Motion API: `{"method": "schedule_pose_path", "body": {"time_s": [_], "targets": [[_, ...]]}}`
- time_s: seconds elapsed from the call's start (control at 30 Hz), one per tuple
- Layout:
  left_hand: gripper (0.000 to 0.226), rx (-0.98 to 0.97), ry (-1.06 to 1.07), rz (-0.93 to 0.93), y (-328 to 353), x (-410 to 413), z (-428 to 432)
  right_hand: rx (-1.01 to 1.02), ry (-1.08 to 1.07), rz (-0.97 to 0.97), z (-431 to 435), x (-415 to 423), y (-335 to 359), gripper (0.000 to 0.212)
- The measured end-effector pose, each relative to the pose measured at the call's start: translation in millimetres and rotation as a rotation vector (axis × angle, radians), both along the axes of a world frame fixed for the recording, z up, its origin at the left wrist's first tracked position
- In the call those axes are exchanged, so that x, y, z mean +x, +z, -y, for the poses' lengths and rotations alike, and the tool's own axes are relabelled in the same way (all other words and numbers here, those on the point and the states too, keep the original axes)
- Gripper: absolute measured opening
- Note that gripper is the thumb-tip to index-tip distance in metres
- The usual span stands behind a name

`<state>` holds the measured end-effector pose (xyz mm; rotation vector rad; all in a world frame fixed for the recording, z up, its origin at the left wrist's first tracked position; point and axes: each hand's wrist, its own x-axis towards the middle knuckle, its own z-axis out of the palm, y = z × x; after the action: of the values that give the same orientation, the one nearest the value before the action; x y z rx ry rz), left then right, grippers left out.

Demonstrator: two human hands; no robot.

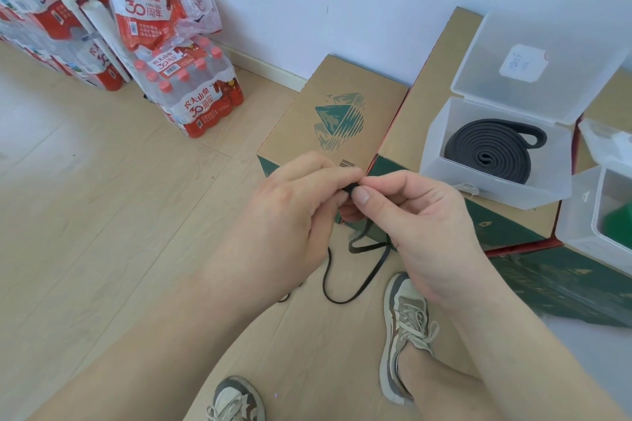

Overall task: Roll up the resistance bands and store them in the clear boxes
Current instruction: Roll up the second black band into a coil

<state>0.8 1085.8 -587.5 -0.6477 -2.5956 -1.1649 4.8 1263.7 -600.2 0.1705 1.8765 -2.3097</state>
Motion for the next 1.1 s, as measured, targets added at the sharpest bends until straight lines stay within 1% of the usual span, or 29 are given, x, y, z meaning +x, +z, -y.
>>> {"method": "schedule_pose_path", "body": {"time_s": [0.1,0.17,0.27,0.33,0.47,0.53,0.6,0.63,0.7,0.77,0.8,0.9,0.93,1.03,1.1], "targets": [[0.025,0.011,0.072,-0.033,6,0,1,-0.150,-0.041,0.074,6,1,3,0.016],[0.020,0.034,0.090,-0.027,7,-1,3,-0.174,-0.044,0.103,7,2,2,0.021],[0.009,0.050,0.086,-0.020,9,1,2,-0.187,-0.018,0.096,6,3,3,0.025],[0.007,0.054,0.079,-0.029,9,1,2,-0.182,-0.009,0.084,5,2,4,0.025],[0.019,0.081,0.105,-0.039,6,1,1,-0.155,0.006,0.054,4,2,3,0.017],[0.015,0.097,0.071,-0.004,4,0,0,-0.100,-0.006,0.025,3,2,1,0.012],[0.004,0.100,-0.005,0.037,3,-1,2,-0.023,-0.031,0.007,-1,0,0,0.007],[0.004,0.081,-0.026,0.047,3,-2,3,0.026,-0.036,0.002,-3,-1,0,0.005],[0.016,0.030,-0.012,0.044,2,-2,2,0.110,-0.026,-0.003,-6,-1,-1,0.011],[0.032,0.022,0.009,0.032,1,-1,0,0.117,-0.023,-0.002,-5,0,1,0.013],[0.035,0.022,-0.007,0.024,0,0,-2,0.105,-0.030,-0.004,-3,0,2,0.013],[0.032,-0.008,-0.036,0.007,-3,0,-3,0.052,-0.059,0.010,1,1,5,0.005],[0.032,-0.014,-0.026,0.017,-3,0,-3,0.033,-0.077,0.015,2,1,6,0.007],[0.032,-0.023,-0.001,0.040,1,2,-5,0.027,-0.116,0.018,3,1,9,0.024],[0.034,-0.036,0.000,0.032,3,2,-6,0.014,-0.115,0.018,4,2,10,0.024]]}}
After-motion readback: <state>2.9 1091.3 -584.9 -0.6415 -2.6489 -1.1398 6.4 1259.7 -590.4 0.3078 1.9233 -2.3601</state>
